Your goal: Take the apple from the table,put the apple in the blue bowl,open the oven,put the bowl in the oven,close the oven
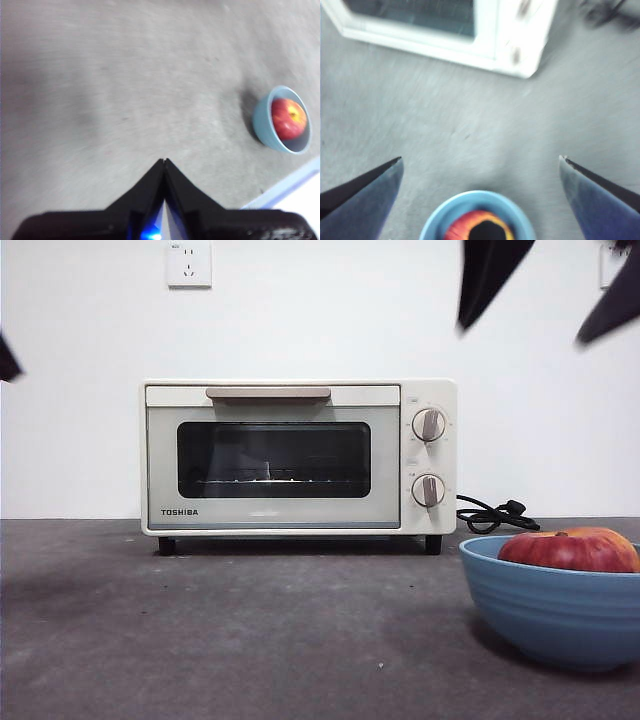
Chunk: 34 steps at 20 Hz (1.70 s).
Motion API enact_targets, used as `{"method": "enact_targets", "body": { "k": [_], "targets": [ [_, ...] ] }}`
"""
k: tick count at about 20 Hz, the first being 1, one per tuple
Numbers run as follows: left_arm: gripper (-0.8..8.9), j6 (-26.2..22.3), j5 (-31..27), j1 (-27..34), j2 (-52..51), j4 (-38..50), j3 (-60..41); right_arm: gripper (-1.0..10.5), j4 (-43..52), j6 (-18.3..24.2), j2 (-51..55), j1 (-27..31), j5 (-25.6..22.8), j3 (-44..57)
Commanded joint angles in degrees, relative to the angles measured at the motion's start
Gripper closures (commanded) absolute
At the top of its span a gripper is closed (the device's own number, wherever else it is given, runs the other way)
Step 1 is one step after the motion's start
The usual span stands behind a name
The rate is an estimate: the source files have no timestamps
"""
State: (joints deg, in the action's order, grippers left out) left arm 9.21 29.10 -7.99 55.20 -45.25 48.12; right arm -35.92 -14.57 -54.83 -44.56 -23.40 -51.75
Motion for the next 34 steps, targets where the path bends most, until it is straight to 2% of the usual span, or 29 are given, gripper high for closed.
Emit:
{"method": "enact_targets", "body": {
  "k": [1, 2, 4, 8, 10, 13, 15, 18, 22, 24, 27, 34],
  "targets": [
    [8.19, 2.1, 0.5, -4.5, 4.2, 5.0, 0.2, 7.5, -5.6, 1.3, 3.0, -0.1, -0.7, -3.9],
    [8.19, 3.1, 0.5, -6.6, 6.4, 7.8, 0.2, 8.4, -7.3, 1.2, 4.7, -0.1, -0.7, -5.2],
    [8.19, 4.3, 0.4, -9.3, 10.6, 13.3, 0.8, 9.3, -9.4, 0.8, 7.8, -0.1, -0.6, -6.3],
    [8.19, 4.5, 0.5, -10.3, 20.3, 19.6, 10.5, 9.6, -14.6, -3.8, 12.7, -0.1, 0.4, -6.3],
    [8.19, 3.8, 0.5, -10.3, 26.2, 18.9, 20.2, 9.6, -17.9, -6.0, 14.5, -0.1, 1.0, -6.3],
    [8.19, -0.3, -1.4, -10.3, 34.7, 14.5, 35.3, 9.6, -21.5, -8.7, 16.5, -0.1, 1.8, -6.3],
    [8.19, -4.0, -3.5, -10.3, 39.8, 10.4, 43.4, 9.6, -23.1, -9.4, 17.4, -0.1, 3.9, -6.3],
    [8.19, -7.1, -4.3, -10.2, 45.8, 7.3, 51.2, 9.6, -24.4, -9.6, 17.7, -0.1, 5.6, -6.3],
    [8.19, -10.2, -6.5, -9.8, 50.7, 6.2, 53.5, 9.5, -23.9, -11.0, 17.7, -0.1, 4.9, -6.3],
    [8.19, -12.2, -9.6, -9.8, 52.1, 5.2, 53.5, 9.5, -23.9, -11.0, 17.7, -0.1, 4.7, -6.3],
    [8.19, -12.4, -12.9, -9.8, 53.0, 5.5, 53.5, 9.5, -23.8, -11.0, 17.7, -0.1, 4.7, -6.3],
    [8.19, -12.8, -12.9, -10.0, 53.5, 3.0, 53.5, 9.6, -23.6, -11.0, 17.7, -0.1, 2.3, -6.3]
  ]
}}
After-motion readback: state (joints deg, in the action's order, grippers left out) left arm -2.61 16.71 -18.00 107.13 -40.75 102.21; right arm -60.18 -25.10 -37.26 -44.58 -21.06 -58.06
